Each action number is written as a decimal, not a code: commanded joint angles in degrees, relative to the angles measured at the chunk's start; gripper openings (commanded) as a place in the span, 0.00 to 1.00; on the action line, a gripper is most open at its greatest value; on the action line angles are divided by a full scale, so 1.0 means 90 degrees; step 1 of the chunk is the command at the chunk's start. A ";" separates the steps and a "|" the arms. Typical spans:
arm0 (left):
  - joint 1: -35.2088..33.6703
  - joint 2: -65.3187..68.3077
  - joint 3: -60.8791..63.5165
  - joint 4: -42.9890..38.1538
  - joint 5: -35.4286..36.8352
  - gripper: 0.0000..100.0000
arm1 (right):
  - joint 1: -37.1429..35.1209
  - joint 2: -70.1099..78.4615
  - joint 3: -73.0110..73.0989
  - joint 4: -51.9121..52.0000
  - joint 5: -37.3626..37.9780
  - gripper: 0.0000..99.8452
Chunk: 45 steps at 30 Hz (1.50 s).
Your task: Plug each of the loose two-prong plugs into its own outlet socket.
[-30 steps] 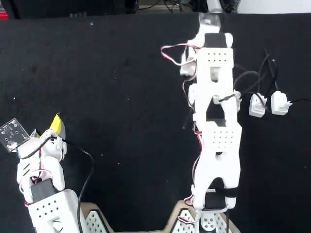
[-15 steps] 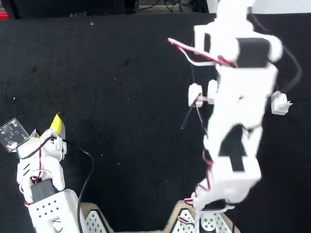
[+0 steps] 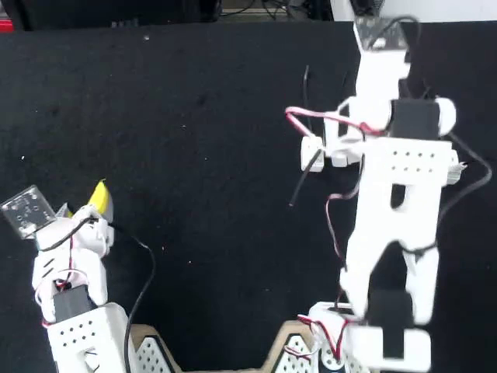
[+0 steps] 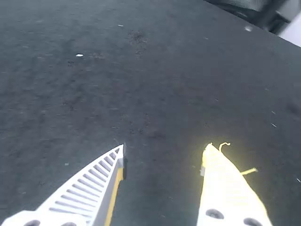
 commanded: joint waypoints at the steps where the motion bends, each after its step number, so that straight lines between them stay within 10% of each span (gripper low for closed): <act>1: 0.0249 -0.0078 -0.0151 -0.0117 0.0010 0.26 | 0.0107 -0.1177 0.0982 -0.0010 -0.0400 0.01; 14: 0.0474 -0.0078 -0.0347 0.0410 -0.1436 0.03 | 0.0059 -0.4420 0.5368 -0.2266 -0.1211 0.01; 45: 0.0542 -0.0088 -0.1011 0.4493 -0.2256 0.04 | -0.0625 -0.9958 1.1980 -0.4112 -0.1016 0.01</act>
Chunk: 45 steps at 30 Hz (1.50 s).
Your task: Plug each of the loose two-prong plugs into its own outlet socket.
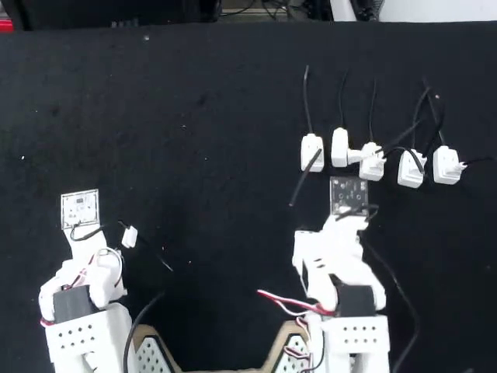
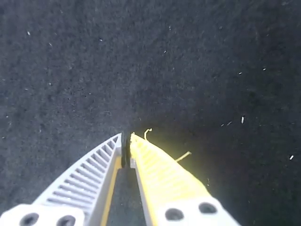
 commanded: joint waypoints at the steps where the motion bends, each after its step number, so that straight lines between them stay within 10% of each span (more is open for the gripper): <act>1: 0.0005 -0.0020 -0.0366 0.0147 -0.0068 0.04 | -0.0059 -0.1060 0.0386 0.0205 0.0068 0.01; 18: 0.1245 -0.0020 0.1128 -0.2315 0.0127 0.04 | -0.0049 -0.1499 0.0435 0.1416 0.0049 0.01; 27: 0.1265 0.0020 0.1118 -0.1641 0.3341 0.04 | -0.0059 -0.1499 0.0435 0.1416 0.0059 0.01; 45: 0.1343 -0.0107 0.1118 -0.1084 0.3888 0.04 | -0.0068 -0.1607 0.0435 0.1436 0.0059 0.01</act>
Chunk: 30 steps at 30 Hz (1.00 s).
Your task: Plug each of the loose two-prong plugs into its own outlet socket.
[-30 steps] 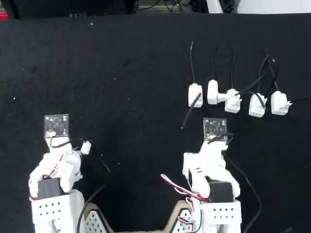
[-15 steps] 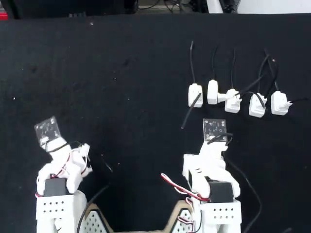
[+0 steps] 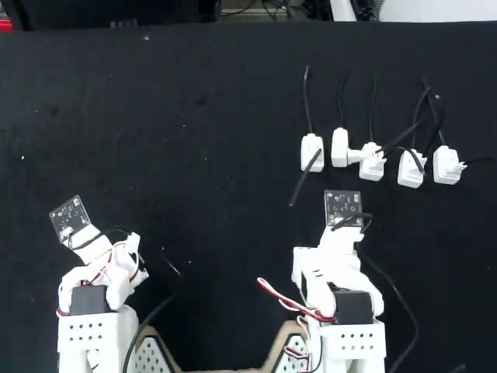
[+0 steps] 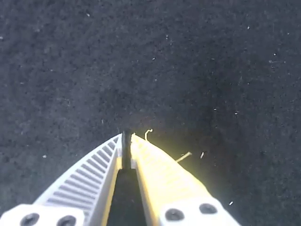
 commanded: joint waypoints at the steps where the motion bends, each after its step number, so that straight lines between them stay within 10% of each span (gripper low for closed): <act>1: 0.0132 -0.0215 0.0142 0.0068 0.0068 0.04 | -0.0068 -0.0611 -0.0005 0.0049 0.0059 0.01; 10: 0.1499 -0.1094 0.0093 0.0068 0.0059 0.04 | -0.0068 -0.0601 -0.0005 0.0049 0.0059 0.01; 30: 0.1519 -0.1055 0.0093 0.0068 0.0059 0.04 | -0.0068 -0.0601 -0.0005 0.0049 0.0059 0.01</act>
